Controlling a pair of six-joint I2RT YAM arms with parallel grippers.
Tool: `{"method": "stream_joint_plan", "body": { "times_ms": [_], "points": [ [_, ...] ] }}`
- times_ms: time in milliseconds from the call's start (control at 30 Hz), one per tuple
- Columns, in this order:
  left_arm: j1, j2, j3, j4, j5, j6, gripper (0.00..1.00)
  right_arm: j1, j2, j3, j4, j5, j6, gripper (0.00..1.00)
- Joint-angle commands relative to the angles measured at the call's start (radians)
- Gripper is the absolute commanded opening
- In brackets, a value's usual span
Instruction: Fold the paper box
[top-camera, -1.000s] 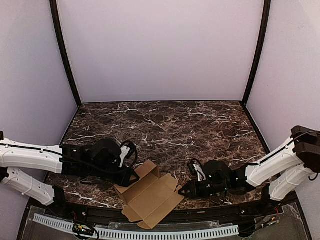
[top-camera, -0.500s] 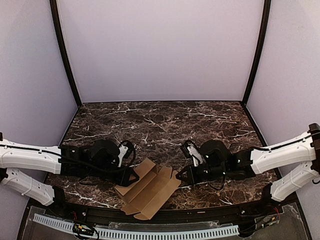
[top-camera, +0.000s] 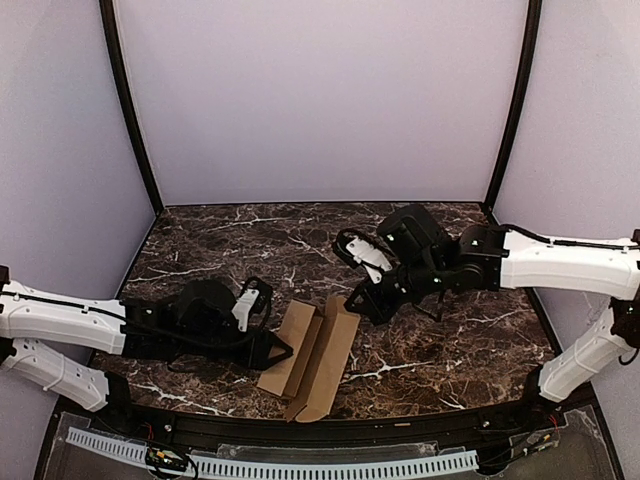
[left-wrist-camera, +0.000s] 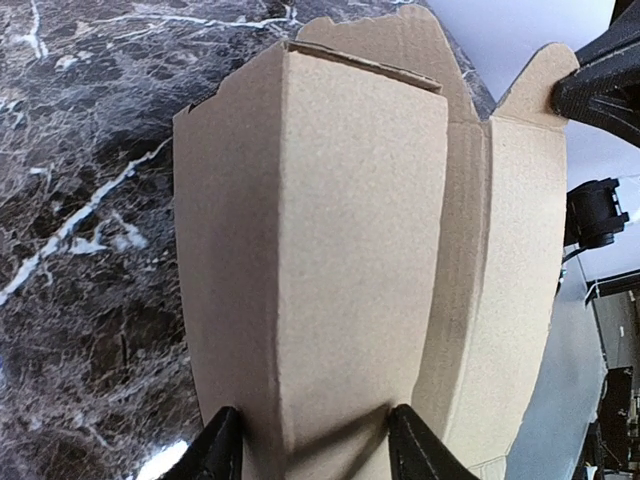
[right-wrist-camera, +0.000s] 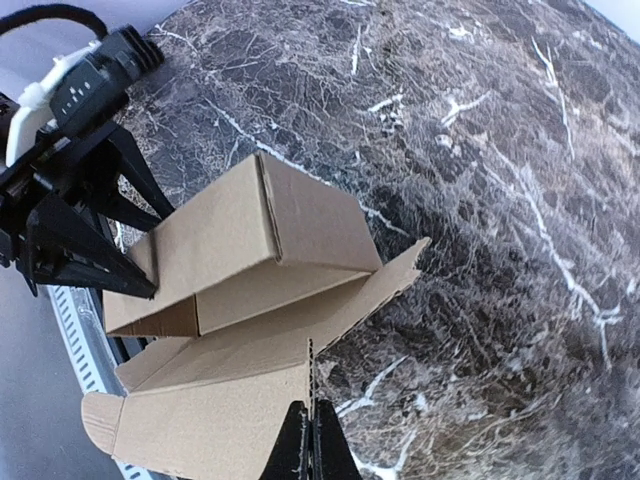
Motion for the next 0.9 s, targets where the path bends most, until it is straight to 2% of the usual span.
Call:
{"method": "stream_joint_plan", "body": {
  "times_ms": [0,333,733,867],
  "points": [
    [0.0,0.026,-0.05,0.151,0.069,-0.031,0.48,-0.008,0.071,0.166,-0.172,0.029,-0.16,0.0],
    [0.0,0.021,-0.113,0.32,0.009,-0.057,0.48,0.009,0.282,0.579,-0.456,0.163,-0.342,0.0],
    [-0.001,0.084,-0.27,0.647,-0.088,-0.124,0.49,0.108,0.483,0.872,-0.553,0.257,-0.48,0.0],
    [-0.002,0.117,-0.282,0.748,-0.093,-0.118,0.49,0.132,0.554,1.006,-0.616,0.332,-0.526,0.0]
  ]
}}
